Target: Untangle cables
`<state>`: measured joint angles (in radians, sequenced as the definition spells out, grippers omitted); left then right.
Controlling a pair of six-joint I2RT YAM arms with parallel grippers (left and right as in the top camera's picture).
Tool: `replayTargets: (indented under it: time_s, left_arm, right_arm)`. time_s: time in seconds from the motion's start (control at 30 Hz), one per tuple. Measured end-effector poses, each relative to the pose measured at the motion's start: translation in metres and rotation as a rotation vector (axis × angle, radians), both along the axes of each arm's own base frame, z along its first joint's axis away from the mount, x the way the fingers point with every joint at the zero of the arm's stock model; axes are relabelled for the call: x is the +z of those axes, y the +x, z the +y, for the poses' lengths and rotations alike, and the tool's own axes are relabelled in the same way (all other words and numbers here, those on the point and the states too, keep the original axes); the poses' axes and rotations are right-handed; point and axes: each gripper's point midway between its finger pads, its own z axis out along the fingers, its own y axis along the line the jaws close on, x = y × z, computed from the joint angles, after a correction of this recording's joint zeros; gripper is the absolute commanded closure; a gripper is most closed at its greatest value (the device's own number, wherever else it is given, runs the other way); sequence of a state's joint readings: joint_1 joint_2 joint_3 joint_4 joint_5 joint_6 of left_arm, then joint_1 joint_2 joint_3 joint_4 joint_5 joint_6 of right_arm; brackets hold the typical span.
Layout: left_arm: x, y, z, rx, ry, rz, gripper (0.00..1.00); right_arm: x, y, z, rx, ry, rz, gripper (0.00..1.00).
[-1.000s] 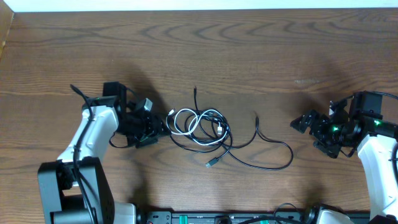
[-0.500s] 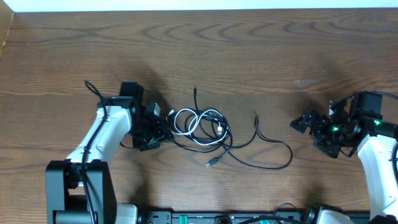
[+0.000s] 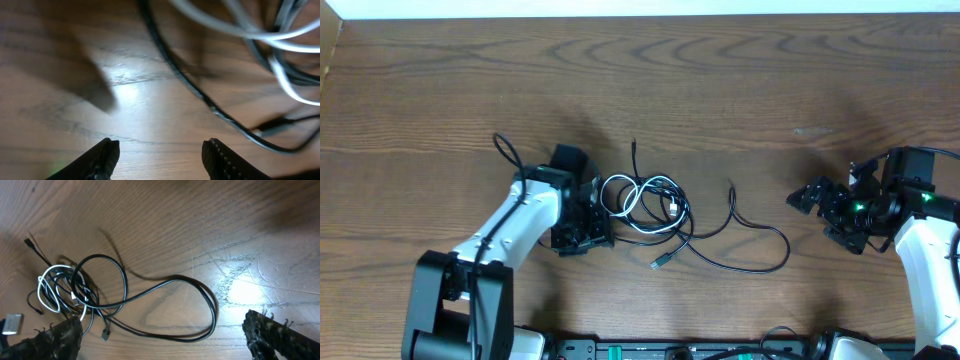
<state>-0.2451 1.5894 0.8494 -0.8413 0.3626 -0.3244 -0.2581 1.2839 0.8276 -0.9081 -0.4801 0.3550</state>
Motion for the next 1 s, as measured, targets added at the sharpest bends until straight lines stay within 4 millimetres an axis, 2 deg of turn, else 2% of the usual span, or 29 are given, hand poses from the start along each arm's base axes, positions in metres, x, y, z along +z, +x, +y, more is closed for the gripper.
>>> replayTargets:
  time_s: [0.27,0.4,0.63,0.83,0.93,0.97,1.0]
  left_arm:
    - [-0.008,-0.003,0.001,-0.019,0.179,-0.038,0.48]
    - [-0.01,0.004,-0.001,-0.008,0.24,-0.093,0.49]
    - [-0.013,0.029,-0.005,0.062,0.297,-0.227,0.48]
    - [-0.024,0.027,-0.001,0.087,0.313,-0.249,0.49]
    - [-0.025,0.029,-0.003,0.104,0.297,-0.275,0.62]
    - [-0.025,0.03,-0.004,0.107,0.288,-0.285,0.7]
    - [-0.026,0.031,-0.004,0.104,0.286,-0.294,0.87]
  right_arm:
    - [0.0,0.0,0.0,0.0,0.0,0.001,0.01]
    - [0.0,0.0,0.0,0.0,0.0,0.0,0.01]
    - [0.0,0.0,0.0,0.0,0.0,0.0,0.01]
    - [0.0,0.0,0.0,0.0,0.0,0.0,0.01]
    - [0.0,0.0,0.0,0.0,0.0,0.0,0.01]
    - [0.0,0.0,0.0,0.0,0.0,0.0,0.01]
    - [0.0,0.0,0.0,0.0,0.0,0.0,0.01]
